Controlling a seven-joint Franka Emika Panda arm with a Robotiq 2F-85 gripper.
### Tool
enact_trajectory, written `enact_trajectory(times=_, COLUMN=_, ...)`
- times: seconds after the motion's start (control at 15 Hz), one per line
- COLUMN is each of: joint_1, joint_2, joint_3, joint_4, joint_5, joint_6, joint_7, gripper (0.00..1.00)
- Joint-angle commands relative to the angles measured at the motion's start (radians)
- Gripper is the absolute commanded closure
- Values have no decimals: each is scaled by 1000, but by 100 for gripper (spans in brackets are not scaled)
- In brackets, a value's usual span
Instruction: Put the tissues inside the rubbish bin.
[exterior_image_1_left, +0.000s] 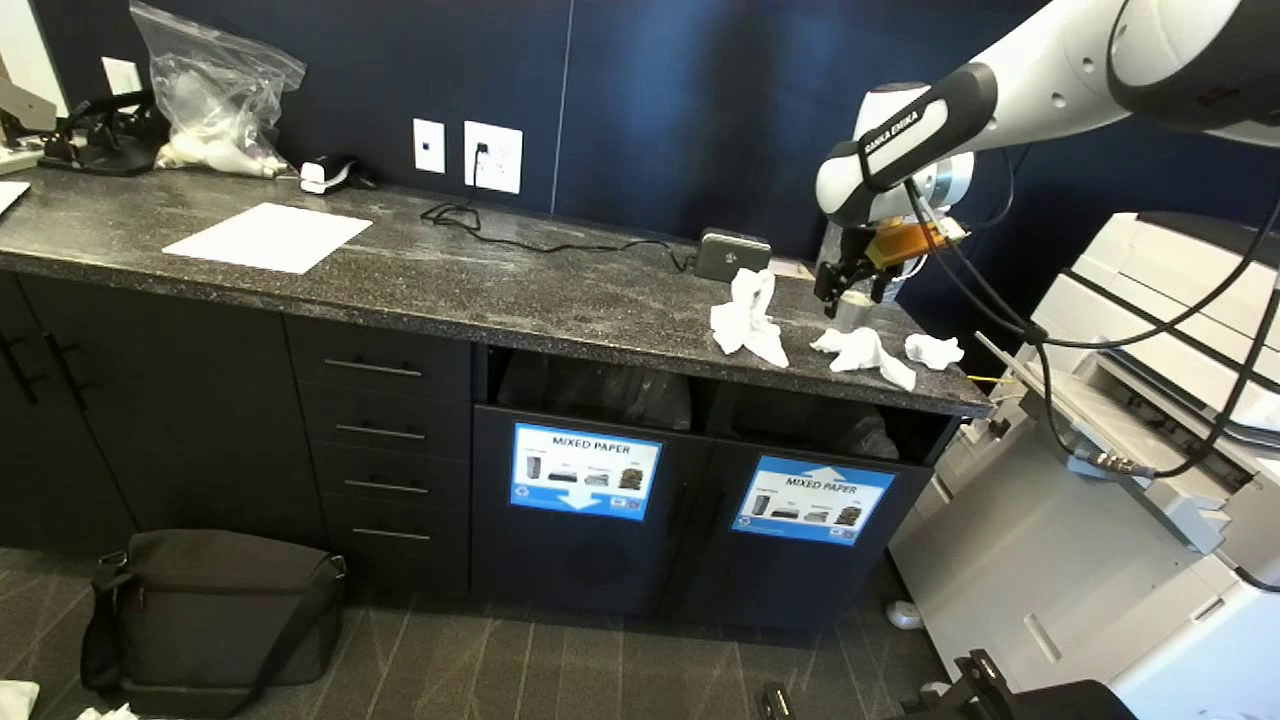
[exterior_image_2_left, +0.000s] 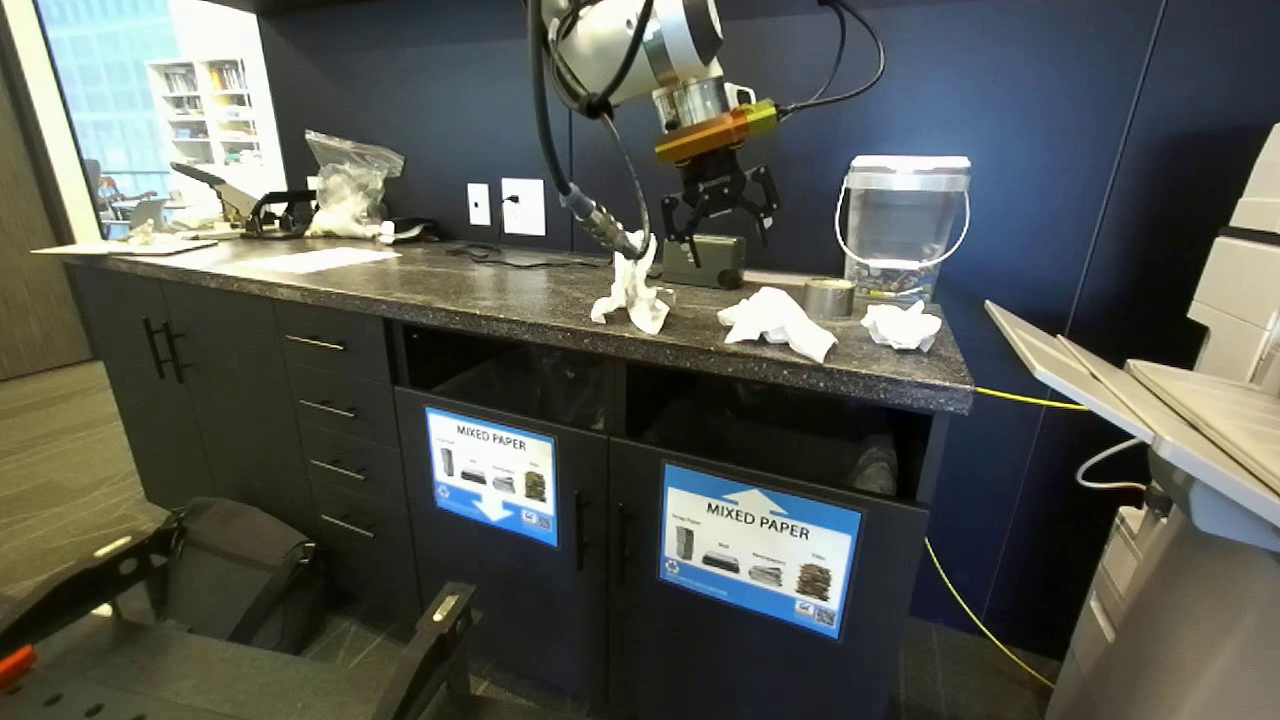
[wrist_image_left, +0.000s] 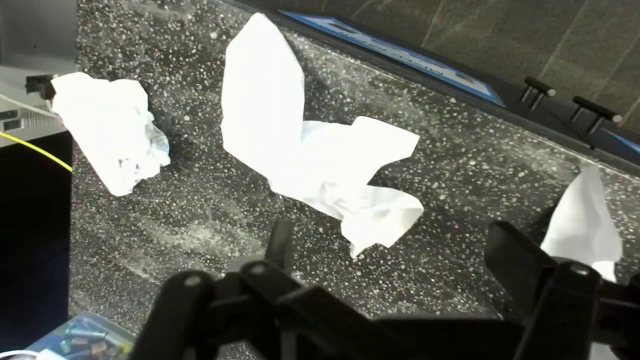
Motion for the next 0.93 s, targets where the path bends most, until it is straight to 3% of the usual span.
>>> enact_trajectory(times=0.0, joint_1=-11, joint_2=115, joint_3=-29, joint_4=159, joint_5=-15, joint_6=-37, joint_7=-16, gripper=0)
enact_trajectory(times=0.87, joint_1=-84, joint_2=320, joint_3=-14, joint_4=426, joint_5=39, joint_6=-157, joint_7=-68, gripper=0)
